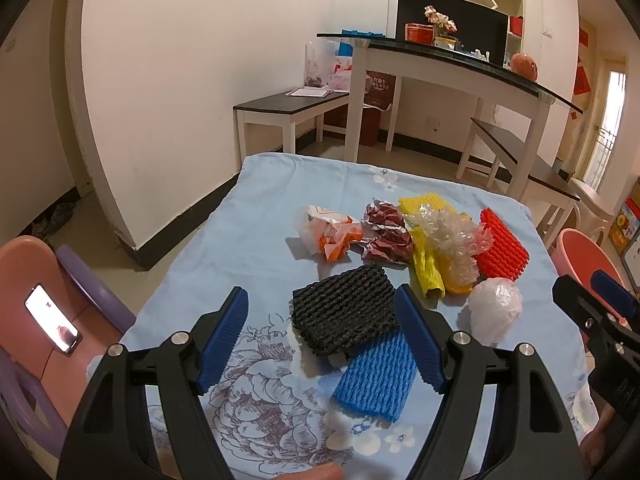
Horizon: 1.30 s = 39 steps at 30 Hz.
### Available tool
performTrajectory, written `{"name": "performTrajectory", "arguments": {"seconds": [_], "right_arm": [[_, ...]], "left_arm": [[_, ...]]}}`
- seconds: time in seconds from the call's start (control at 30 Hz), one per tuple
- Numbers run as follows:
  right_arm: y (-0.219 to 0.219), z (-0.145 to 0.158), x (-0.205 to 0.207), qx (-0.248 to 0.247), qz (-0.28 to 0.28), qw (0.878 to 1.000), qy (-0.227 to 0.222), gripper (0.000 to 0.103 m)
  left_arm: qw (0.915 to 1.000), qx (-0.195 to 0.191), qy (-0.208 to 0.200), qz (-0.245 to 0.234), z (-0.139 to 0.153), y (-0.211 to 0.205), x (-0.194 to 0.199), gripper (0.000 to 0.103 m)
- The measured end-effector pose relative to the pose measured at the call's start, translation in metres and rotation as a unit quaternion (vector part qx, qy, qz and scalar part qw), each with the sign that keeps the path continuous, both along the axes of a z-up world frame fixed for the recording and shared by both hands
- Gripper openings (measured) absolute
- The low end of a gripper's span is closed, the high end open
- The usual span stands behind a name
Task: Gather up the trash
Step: 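Move the right gripper toward the white plastic bag ball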
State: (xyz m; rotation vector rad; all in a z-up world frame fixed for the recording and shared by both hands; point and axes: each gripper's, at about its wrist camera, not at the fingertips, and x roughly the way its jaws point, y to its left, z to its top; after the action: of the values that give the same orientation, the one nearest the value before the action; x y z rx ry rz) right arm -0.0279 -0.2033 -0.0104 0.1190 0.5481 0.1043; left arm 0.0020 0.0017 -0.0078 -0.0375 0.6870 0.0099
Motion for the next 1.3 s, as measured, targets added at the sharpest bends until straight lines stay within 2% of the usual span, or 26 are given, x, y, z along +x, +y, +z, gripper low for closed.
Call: {"name": "performTrajectory", "arguments": {"seconds": [1.3], "right_arm": [[-0.008,-0.016,0.01,0.011,-0.009,0.999,0.03,0.085]], "left_arm": [[0.9996,-0.004,0.028,-0.008,-0.016,-0.001,0.007,0.076]]}}
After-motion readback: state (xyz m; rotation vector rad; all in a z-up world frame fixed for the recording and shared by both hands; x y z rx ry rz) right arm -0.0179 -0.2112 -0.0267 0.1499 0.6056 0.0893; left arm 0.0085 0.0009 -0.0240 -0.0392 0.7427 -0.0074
